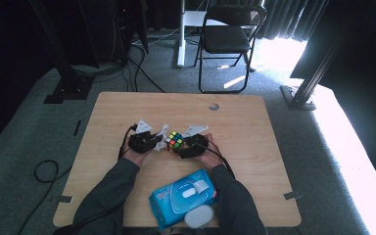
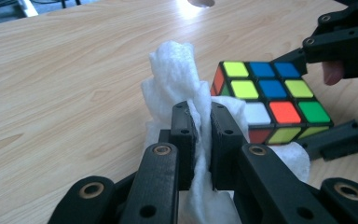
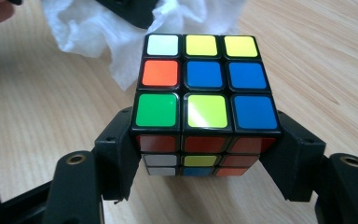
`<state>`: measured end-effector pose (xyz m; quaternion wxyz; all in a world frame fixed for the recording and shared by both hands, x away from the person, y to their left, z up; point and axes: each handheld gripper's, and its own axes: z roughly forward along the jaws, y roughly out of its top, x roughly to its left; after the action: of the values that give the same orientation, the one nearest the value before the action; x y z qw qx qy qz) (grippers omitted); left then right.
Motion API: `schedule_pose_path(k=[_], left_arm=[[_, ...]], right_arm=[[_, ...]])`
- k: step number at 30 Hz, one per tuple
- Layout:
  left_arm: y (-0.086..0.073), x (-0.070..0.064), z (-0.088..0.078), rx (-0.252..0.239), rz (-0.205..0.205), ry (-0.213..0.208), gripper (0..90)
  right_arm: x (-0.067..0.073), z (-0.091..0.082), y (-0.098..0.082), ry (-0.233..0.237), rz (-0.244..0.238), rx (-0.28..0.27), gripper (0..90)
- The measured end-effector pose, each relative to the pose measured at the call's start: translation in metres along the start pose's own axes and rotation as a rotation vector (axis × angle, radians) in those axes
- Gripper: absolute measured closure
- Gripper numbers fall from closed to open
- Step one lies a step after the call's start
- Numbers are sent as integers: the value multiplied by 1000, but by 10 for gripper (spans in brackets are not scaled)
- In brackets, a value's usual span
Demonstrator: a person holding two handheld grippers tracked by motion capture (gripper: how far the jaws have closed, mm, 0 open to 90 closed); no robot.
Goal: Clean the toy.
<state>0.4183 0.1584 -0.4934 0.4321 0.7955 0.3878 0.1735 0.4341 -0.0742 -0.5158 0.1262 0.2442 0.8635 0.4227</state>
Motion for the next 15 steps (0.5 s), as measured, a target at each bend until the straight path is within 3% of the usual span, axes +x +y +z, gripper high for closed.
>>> schedule_pose_path(k=[15], left_arm=[[7,2,-4,-32,-16,-38,825]], right_arm=[[12,-1,5,36,-61,-5,343]])
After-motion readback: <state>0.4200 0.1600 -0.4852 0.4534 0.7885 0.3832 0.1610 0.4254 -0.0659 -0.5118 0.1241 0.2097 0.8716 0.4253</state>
